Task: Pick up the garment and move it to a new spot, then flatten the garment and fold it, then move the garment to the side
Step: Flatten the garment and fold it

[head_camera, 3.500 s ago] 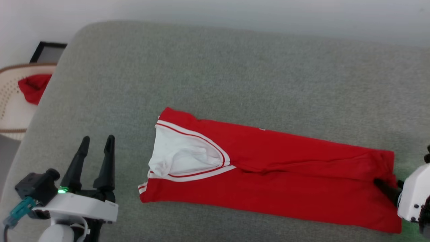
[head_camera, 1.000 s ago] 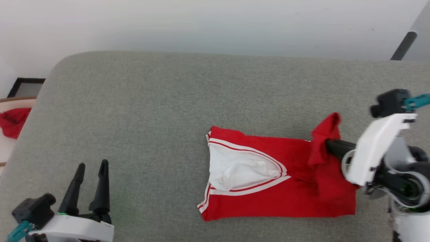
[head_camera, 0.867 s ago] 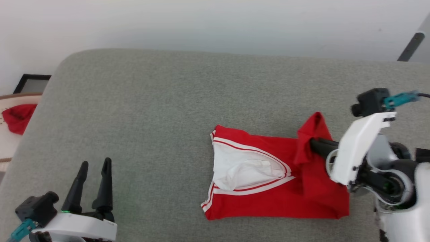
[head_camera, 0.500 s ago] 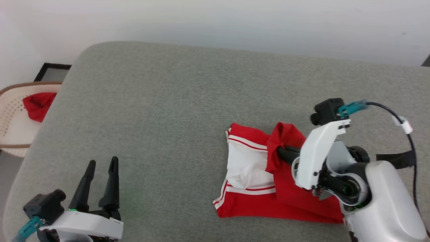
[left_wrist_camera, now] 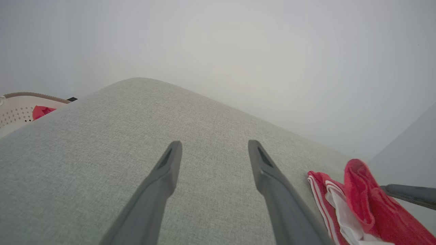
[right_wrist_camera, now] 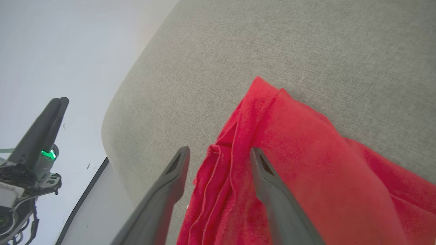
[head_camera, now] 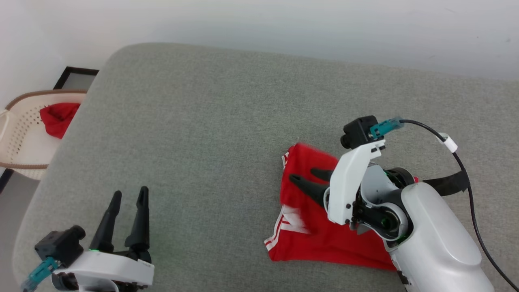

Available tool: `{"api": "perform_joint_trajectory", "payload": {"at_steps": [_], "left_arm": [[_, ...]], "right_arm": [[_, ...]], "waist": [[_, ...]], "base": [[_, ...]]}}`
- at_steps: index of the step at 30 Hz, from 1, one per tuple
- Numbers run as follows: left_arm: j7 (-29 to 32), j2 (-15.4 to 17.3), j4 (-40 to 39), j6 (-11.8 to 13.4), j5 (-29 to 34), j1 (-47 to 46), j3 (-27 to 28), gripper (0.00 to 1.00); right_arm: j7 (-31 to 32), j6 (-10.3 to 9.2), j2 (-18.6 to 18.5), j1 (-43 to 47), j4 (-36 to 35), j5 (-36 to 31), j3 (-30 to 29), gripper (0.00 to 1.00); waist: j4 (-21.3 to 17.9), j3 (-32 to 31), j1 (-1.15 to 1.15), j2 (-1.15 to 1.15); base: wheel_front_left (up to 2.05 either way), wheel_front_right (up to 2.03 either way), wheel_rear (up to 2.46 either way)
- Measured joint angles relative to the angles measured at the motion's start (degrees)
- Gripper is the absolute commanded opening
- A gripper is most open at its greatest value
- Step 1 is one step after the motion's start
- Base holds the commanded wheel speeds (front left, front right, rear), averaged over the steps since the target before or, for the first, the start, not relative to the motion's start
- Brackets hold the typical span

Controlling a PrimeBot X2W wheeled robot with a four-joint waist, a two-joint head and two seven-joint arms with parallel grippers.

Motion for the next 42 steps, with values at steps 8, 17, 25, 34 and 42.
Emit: {"api": "perform_joint_trajectory", "payload": {"at_steps": [8, 17, 25, 34, 42], "left_arm": [[0.0, 0.1, 0.2, 0.0, 0.4, 0.8, 1.1, 1.00], [0.0, 0.4, -0.7, 0.0, 2.3, 2.0, 2.5, 1.00], [0.0, 0.7, -1.8, 0.0, 4.2, 3.6, 4.1, 1.00], [0.0, 1.2, -3.9, 0.0, 8.2, 5.8, 6.4, 1.00], [0.0, 0.8, -4.8, 0.0, 10.4, 7.7, 7.0, 1.00]], "right_arm": [[0.6, 0.00, 0.1, -0.8, -3.5, 1.9, 1.0, 1.00], [-3.1, -0.01, -5.0, 2.8, -14.2, 0.7, -2.5, 1.00], [-16.2, 0.01, -16.3, 9.1, -21.2, 0.4, -1.7, 1.00], [-36.7, -0.01, -25.4, 16.9, -20.0, -0.4, -1.8, 1.00], [-47.6, -0.01, -27.4, 24.0, -15.8, 0.4, -4.0, 1.00]], "waist": [[-1.4, -0.8, 0.00, 0.00], [-4.4, -2.3, 0.00, 0.00], [-7.8, -3.9, 0.00, 0.00], [-10.9, -6.0, 0.00, 0.00], [-12.0, -8.2, 0.00, 0.00]], "base": [[0.00, 0.00, 0.00], [0.00, 0.00, 0.00], [0.00, 0.00, 0.00], [0.00, 0.00, 0.00], [0.00, 0.00, 0.00]]}}
